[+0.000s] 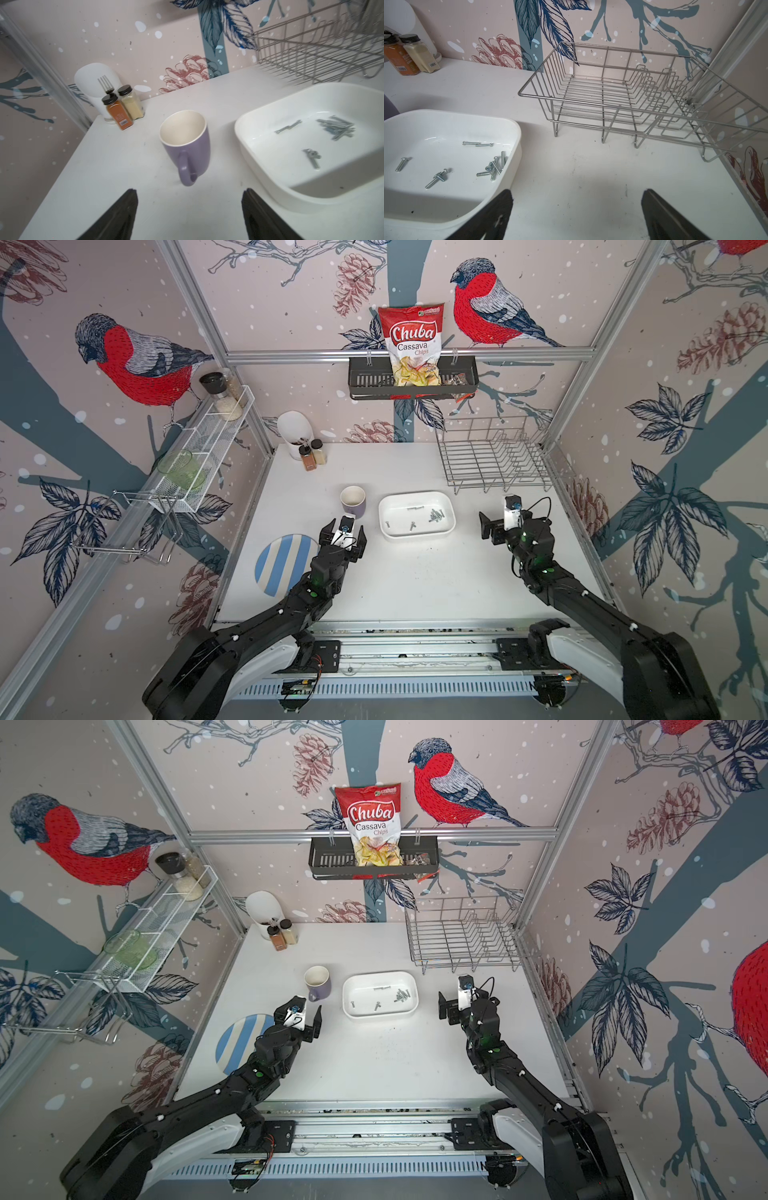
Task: Put the screws on the desktop into the storage box
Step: Reset both arms
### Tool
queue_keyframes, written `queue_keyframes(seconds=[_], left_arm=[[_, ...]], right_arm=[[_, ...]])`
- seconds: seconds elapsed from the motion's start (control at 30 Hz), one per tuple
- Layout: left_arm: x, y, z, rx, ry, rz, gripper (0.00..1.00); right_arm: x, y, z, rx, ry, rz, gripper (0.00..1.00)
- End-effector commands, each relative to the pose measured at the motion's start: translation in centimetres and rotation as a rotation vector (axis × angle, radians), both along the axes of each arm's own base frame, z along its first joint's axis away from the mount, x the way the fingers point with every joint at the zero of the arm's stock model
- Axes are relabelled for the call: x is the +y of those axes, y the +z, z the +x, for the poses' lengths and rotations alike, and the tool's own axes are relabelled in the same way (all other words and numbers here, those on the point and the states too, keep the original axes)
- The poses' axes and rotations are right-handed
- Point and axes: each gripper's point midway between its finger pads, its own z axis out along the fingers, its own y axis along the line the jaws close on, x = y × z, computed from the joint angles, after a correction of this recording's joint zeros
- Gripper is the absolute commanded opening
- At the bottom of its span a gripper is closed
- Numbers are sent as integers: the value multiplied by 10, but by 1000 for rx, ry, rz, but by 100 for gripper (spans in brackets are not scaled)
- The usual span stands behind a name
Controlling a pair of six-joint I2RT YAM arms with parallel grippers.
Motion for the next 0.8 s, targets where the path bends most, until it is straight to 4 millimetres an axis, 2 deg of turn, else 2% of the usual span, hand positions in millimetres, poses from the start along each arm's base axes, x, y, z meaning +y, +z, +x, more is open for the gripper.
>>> queue_keyframes(seconds=[0.0, 0.1, 0.23, 0.43, 0.57, 0.67, 0.77], left_arm=[[20, 28, 9, -139, 40, -51, 82], [43, 20, 13, -146, 60, -108, 82], [63, -1, 27, -88, 100, -115, 82], [68, -3, 44, -79, 97, -100, 80], [60, -7, 57, -67, 35, -110, 80], [71, -15, 67, -32, 71, -142, 80], [82, -15, 67, -47, 79, -192, 80]], right_arm=[[-14, 17, 4, -128, -56, 55, 100], [-32, 4, 5, -121, -97, 75, 100], [-43, -2, 3, -147, -99, 126, 100], [-60, 1, 9, -180, -182, 117, 100], [-73, 1, 23, -174, -264, 126, 100], [-77, -4, 32, -162, -290, 96, 100], [-80, -5, 25, -207, -302, 89, 100]])
